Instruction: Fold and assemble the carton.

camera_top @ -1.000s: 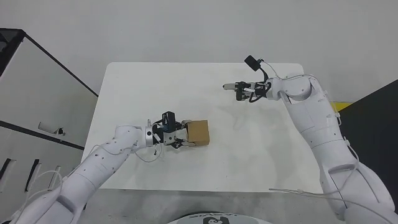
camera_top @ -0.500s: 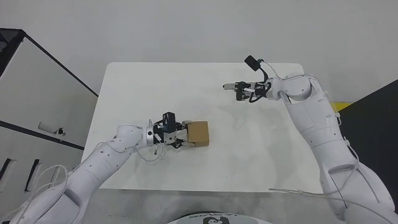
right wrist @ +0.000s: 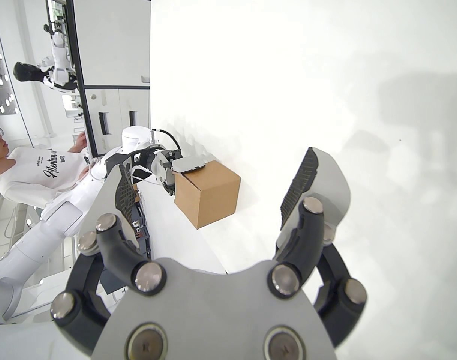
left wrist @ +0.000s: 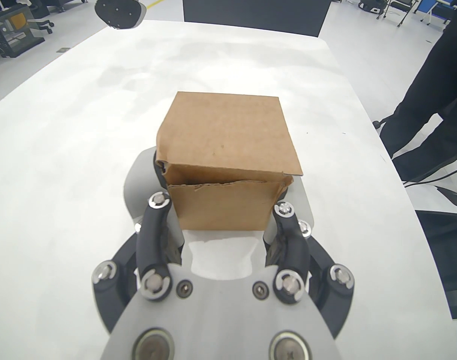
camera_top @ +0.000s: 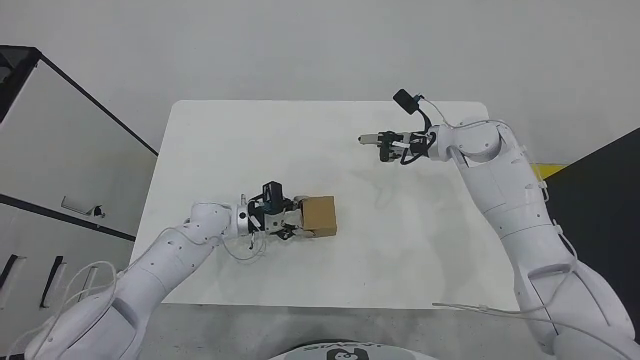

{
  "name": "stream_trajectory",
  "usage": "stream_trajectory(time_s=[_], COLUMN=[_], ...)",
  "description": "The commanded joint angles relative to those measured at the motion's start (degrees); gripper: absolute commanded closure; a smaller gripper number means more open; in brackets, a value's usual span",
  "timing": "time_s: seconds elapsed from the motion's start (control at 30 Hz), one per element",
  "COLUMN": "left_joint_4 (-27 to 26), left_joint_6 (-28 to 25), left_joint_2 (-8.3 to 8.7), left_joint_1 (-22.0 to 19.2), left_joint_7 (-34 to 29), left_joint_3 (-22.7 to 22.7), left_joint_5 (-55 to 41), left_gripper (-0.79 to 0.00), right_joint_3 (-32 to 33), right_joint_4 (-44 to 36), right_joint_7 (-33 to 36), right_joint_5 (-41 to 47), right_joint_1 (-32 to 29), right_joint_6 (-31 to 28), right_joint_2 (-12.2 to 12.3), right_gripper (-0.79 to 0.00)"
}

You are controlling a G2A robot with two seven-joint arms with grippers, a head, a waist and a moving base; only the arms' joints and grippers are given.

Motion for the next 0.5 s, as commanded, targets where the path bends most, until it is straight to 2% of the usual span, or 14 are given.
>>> stream_trajectory(time_s=[0.0,0.07,0.1,0.47], left_joint_4=[0.49,0.88,1.07,2.11], left_joint_6=[-0.05,-0.20,-0.28,-0.53], left_joint_2=[-0.22,-0.42,-0.51,-0.17], left_joint_1=[-0.14,-0.32,-0.41,-0.88], left_joint_7=[0.13,0.43,0.66,2.87], left_joint_3=[0.21,0.48,0.57,0.20], left_joint_5=[-0.22,-0.25,-0.30,0.41], left_gripper=[-0.194,-0.471,-0.785,-0.785], right_joint_3=[0.00,0.00,0.00,0.00], right_joint_4=[0.00,0.00,0.00,0.00], right_joint_7=[0.00,0.00,0.00,0.00], right_joint_5=[0.00,0.00,0.00,0.00], right_joint_1=[0.00,0.00,0.00,0.00], right_joint_6=[0.00,0.00,0.00,0.00], right_joint_2=[0.00,0.00,0.00,0.00], right_gripper=[-0.785,-0.785,-0.785,-0.785])
